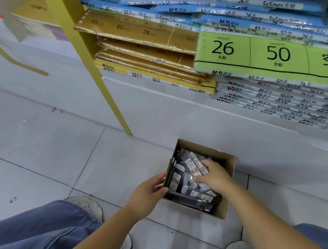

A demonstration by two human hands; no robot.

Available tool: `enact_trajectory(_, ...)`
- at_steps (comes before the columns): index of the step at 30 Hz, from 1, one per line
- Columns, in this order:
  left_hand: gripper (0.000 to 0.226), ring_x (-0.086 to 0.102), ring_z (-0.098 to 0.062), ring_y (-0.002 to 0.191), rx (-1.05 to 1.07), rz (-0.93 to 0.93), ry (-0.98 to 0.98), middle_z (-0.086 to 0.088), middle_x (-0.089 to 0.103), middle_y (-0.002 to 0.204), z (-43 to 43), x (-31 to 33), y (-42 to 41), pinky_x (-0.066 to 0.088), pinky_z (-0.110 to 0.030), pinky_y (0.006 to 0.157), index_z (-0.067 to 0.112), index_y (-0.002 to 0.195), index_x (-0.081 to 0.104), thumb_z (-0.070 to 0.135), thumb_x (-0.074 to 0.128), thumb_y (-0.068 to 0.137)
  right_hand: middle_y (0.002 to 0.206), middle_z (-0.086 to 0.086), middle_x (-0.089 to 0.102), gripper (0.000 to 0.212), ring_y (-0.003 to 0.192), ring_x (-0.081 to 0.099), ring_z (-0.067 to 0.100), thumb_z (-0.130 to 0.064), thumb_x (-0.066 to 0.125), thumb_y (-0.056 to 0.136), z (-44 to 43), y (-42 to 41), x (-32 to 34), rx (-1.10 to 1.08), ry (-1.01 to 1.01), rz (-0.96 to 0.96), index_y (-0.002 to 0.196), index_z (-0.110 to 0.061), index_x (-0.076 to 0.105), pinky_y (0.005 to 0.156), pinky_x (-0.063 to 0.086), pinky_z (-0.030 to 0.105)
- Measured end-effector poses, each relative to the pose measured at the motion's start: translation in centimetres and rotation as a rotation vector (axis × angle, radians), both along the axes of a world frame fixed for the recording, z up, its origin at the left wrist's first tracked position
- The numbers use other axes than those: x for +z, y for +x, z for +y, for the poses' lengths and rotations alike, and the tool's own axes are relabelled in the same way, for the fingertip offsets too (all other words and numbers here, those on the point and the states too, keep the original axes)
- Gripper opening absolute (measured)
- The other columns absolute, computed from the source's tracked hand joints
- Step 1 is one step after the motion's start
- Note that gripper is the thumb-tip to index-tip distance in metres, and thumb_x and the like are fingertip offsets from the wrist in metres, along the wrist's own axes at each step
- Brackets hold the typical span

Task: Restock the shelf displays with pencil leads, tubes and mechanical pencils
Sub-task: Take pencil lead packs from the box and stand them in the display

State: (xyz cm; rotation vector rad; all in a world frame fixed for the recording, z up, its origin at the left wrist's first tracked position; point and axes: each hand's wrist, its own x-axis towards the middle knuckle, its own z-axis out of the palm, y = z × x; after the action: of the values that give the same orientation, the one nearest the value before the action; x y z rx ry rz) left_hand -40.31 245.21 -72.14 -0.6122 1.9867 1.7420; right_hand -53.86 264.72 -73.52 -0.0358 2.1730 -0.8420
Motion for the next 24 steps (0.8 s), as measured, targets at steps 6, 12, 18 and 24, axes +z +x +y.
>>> enact_trajectory(6, 0.046, 0.06, -0.013, 0.122, 0.01, 0.001, 0.01, 0.001, 0.063, 0.135, 0.0, 0.2, 0.1, 0.049, -0.007, 0.08, 0.02, 0.144, 0.049, 0.002, 0.05, 0.102, 0.096, -0.004, 0.065, 0.047, 0.088, 0.062, 0.017, -0.023, 0.085, 0.067, -0.7, 0.8, -0.5, -0.023, 0.069, 0.026, 0.102, -0.02, 0.054, 0.069, 0.047, 0.027)
enact_trajectory(12, 0.046, 0.061, -0.011, 0.114, 0.02, -0.005, 0.026, 0.0, 0.063, 0.134, 0.1, 0.1, 0.0, 0.049, -0.008, 0.081, 0.018, 0.144, 0.05, 0.001, 0.05, 0.101, 0.08, -0.006, 0.069, 0.028, 0.074, 0.064, 0.011, -0.019, 0.086, 0.061, -1.0, 0.8, -0.6, -0.038, 0.082, -0.011, 0.076, -0.023, 0.062, 0.061, 0.047, 0.022)
enact_trajectory(18, 0.046, 0.061, -0.008, 0.107, 0.039, -0.007, 0.054, -0.003, 0.063, 0.134, 0.1, 0.1, 0.1, 0.049, -0.008, 0.078, 0.017, 0.144, 0.05, -0.001, 0.049, 0.101, 0.083, -0.001, 0.069, 0.028, 0.073, 0.065, 0.014, -0.01, 0.082, 0.069, -1.4, 0.8, -0.7, -0.012, 0.078, -0.065, 0.082, -0.02, 0.06, 0.057, 0.044, 0.022)
enact_trajectory(24, 0.047, 0.061, -0.015, 0.12, 0.019, -0.036, 0.019, -0.001, 0.063, 0.134, -0.1, -0.4, -0.2, 0.052, -0.014, 0.084, 0.021, 0.143, 0.051, 0.002, 0.052, 0.1, 0.081, 0.001, 0.067, 0.021, 0.069, 0.061, 0.013, -0.007, 0.073, 0.075, -0.3, 0.3, 0.6, -0.044, 0.046, 0.028, 0.085, -0.02, 0.06, 0.059, 0.047, 0.025)
